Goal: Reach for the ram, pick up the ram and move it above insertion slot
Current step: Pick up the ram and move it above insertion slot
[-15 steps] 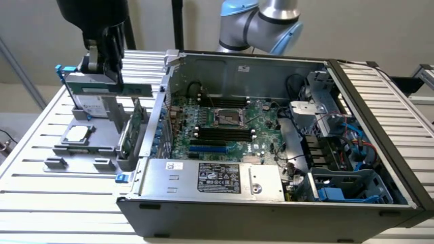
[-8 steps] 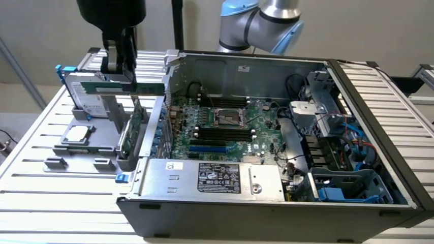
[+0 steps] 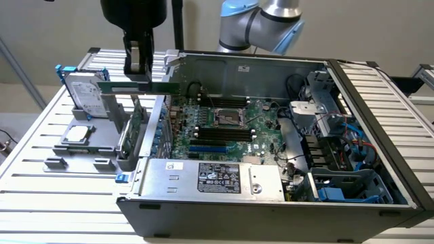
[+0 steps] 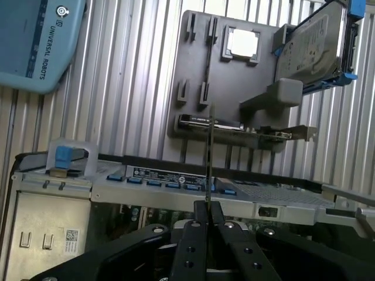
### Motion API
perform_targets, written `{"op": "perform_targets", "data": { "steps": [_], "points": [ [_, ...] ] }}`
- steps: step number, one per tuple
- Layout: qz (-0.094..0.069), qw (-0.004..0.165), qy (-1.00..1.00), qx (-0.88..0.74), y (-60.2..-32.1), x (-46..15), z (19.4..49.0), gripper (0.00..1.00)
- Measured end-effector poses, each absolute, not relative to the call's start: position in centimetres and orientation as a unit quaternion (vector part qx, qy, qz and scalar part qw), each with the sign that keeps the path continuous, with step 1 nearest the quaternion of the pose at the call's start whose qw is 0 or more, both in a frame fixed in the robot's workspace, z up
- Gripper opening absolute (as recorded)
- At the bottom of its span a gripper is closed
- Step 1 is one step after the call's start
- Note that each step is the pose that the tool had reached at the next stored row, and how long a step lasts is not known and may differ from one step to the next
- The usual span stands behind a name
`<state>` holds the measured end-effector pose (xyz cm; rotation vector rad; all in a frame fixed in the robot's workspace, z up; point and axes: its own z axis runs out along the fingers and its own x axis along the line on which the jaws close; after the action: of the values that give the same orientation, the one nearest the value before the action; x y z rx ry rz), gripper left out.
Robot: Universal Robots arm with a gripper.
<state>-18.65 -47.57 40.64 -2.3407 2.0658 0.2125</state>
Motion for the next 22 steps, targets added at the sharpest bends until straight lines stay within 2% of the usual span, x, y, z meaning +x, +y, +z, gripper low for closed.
{"op": "perform_targets", "data": {
  "steps": [22],
  "points": [
    [0.079, 0.017, 0.638, -0.766, -47.6, -11.7, 40.6, 0.13]
  ]
}}
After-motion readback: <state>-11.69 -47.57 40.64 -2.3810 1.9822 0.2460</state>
